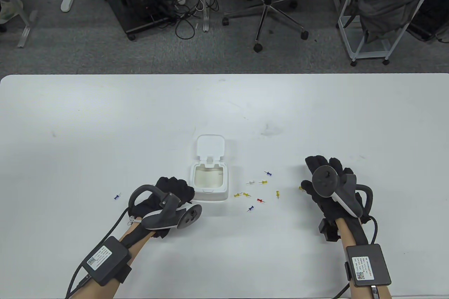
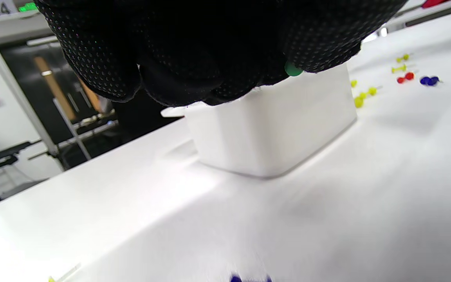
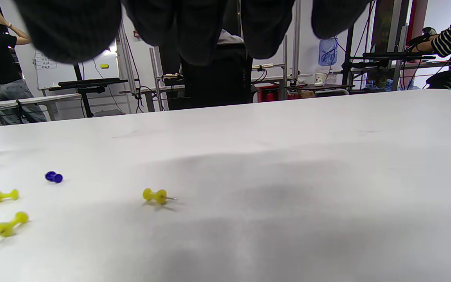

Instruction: Press to open box and store push pins

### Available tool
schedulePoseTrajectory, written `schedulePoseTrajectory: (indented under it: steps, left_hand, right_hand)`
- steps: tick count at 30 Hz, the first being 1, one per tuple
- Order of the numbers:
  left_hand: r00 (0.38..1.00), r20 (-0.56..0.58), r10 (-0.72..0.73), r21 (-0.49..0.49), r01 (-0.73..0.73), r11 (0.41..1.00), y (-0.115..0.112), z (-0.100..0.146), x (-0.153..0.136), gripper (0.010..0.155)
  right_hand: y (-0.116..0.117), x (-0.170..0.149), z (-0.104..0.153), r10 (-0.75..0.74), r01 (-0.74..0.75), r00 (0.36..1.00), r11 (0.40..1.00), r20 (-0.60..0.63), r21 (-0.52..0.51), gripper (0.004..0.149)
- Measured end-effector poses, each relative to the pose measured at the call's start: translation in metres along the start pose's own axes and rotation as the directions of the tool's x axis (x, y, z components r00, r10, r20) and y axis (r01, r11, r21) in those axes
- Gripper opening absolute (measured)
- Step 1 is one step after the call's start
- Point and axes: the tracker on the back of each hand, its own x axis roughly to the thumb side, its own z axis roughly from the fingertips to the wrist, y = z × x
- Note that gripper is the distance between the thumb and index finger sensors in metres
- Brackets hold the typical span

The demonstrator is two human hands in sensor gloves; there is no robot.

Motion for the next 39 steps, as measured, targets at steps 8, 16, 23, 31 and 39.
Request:
schedulePoseTrajectory:
  steps: [8,16,23,31,39]
  left_hand:
    - [0.997,-0.070,0.046,0.015,-0.045,0.999,0.017,-0.033,-0.008,0.043]
    - [0.988,-0.122,0.089,0.008,-0.089,0.996,0.019,-0.067,-0.004,0.043]
    - [0.988,-0.134,0.082,-0.038,-0.087,0.995,0.012,-0.085,-0.001,0.042]
    - [0.983,-0.153,0.100,-0.028,-0.106,0.994,0.011,-0.083,-0.010,0.048]
    - [0.979,-0.196,0.048,-0.036,-0.056,0.998,0.010,-0.062,-0.038,0.049]
  right_hand:
    - [-0.001,0.000,0.000,0.005,-0.005,1.000,1.000,0.004,-0.004,0.069]
    - [-0.001,0.001,0.001,0.010,-0.010,1.000,1.000,0.011,-0.005,0.068]
    - [-0.001,0.002,0.001,0.012,-0.012,1.000,1.000,0.014,-0.011,0.069]
    - [-0.002,0.001,0.001,0.009,-0.009,1.000,1.000,0.008,-0.014,0.069]
    - [-0.002,0.001,0.001,0.009,-0.009,1.000,1.000,0.010,-0.018,0.069]
